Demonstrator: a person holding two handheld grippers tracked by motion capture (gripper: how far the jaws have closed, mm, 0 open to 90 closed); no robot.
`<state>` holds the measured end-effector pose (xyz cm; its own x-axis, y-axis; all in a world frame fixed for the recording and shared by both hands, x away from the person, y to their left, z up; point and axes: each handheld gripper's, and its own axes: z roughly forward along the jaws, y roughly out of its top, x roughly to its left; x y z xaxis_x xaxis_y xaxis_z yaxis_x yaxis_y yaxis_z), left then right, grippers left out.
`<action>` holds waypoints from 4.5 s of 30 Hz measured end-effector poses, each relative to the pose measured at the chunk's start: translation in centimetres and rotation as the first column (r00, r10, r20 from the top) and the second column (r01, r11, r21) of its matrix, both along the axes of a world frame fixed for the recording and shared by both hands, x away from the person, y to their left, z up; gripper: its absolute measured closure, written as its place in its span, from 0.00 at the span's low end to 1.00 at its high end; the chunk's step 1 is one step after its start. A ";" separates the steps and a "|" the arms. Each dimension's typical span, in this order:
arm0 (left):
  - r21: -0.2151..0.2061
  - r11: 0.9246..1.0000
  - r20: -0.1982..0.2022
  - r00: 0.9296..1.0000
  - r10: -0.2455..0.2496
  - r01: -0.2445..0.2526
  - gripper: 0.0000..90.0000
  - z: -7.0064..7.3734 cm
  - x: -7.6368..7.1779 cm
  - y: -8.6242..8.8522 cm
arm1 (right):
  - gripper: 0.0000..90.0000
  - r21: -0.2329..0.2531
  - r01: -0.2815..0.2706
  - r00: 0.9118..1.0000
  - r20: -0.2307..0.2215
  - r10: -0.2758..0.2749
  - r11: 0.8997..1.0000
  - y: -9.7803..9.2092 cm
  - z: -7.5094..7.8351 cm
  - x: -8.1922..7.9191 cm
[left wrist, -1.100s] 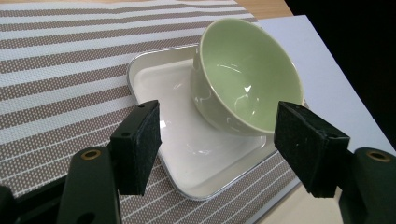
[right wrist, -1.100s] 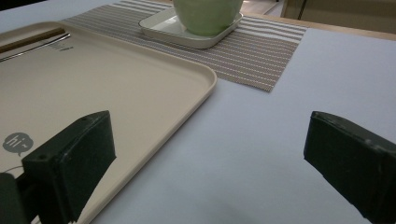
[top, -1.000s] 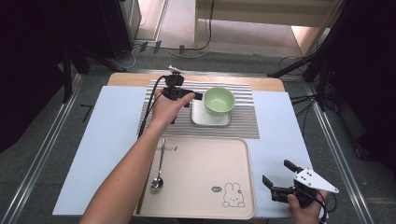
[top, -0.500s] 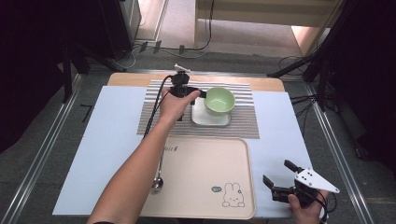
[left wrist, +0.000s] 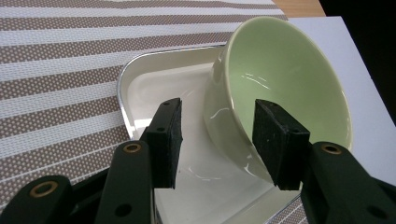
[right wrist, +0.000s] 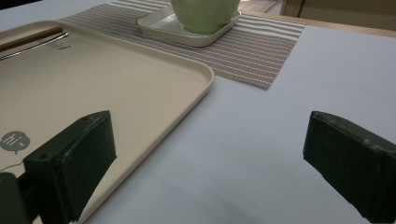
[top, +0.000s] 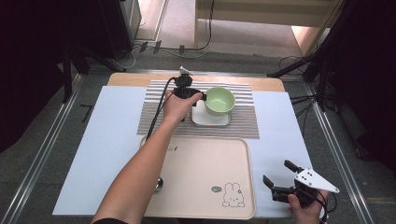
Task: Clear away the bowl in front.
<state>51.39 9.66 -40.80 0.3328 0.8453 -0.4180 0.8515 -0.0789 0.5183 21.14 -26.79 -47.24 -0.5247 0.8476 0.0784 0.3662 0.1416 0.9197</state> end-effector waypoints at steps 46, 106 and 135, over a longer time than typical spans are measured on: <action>0.111 0.993 -0.130 0.990 0.050 -0.036 0.83 -1.6 2.2 -3.2 | 0.03 0.013 0.014 1.000 0.000 -0.014 1.000 -0.7 -0.1 0.0; 0.119 0.988 -0.137 0.987 -0.086 0.103 0.94 1.5 -2.0 0.8 | 0.03 -0.005 -0.006 1.000 -0.003 0.006 1.000 0.2 -0.1 0.2; 0.130 0.969 -0.125 0.973 -0.196 0.212 0.94 1.7 -7.9 2.7 | 0.03 -0.011 -0.010 1.000 -0.001 0.010 1.000 0.6 0.0 0.0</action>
